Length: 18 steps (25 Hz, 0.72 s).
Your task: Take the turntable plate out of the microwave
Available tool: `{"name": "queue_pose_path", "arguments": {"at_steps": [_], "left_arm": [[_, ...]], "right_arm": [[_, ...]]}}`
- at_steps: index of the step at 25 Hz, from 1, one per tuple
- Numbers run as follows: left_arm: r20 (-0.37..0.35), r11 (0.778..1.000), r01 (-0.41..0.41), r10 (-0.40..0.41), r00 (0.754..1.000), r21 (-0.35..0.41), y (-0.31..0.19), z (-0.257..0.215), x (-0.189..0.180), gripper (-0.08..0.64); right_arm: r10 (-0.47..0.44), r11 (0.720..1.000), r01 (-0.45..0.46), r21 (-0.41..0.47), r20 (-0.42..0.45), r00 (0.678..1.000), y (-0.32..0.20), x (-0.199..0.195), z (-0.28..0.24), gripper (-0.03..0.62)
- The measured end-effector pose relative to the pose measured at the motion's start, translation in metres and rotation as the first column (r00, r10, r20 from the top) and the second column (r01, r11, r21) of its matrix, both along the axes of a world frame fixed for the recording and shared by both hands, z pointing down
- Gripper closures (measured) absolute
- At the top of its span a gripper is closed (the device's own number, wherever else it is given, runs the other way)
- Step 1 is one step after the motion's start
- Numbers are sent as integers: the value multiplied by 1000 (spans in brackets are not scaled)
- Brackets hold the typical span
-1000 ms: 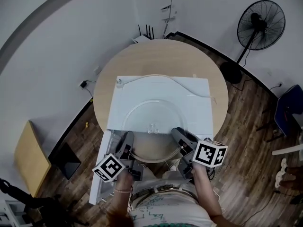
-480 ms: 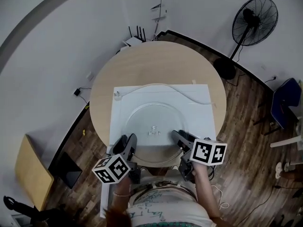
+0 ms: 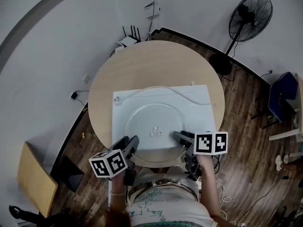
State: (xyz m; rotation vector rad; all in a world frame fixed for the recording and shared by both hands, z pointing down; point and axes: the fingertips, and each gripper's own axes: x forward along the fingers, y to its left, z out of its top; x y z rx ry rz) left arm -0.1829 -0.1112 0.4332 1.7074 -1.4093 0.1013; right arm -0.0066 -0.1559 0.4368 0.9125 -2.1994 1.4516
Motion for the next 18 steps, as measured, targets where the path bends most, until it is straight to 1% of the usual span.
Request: {"name": "queue_pose_path", "arguments": {"at_steps": [2, 5, 9, 12, 14, 16, 17, 18], "left_arm": [[-8, 999, -45, 45, 999, -23, 0, -1, 0, 365], [0, 996, -87, 87, 996, -29, 0, -1, 1, 360], [6, 995, -93, 93, 996, -32, -1, 0, -2, 359], [12, 996, -82, 83, 997, -30, -5, -1, -6, 357], [-13, 997, -73, 73, 997, -35, -10, -1, -8, 357], [-65, 996, -77, 74, 995, -43, -12, 0, -8, 360], [-79, 994, -94, 90, 993, -49, -12, 0, -7, 366], [-76, 991, -120, 116, 990, -57, -12, 0, -5, 368]], "right_arm": [[-8, 1000, 8, -5, -12, 1000, -1, -1, -1, 417], [-4, 1000, 4, 12, -34, 999, -8, -1, 0, 404], [10, 999, -9, 41, -45, 999, -18, -5, 2, 397], [46, 997, -44, 59, -27, 999, -29, -9, 1, 398], [65, 996, -64, 59, -18, 998, -35, -11, 1, 402], [75, 996, -74, 54, -15, 997, -39, -11, 2, 402], [74, 996, -73, 50, -15, 997, -42, -11, 2, 406], [69, 997, -68, 45, -13, 998, -44, -10, 2, 407]]}}
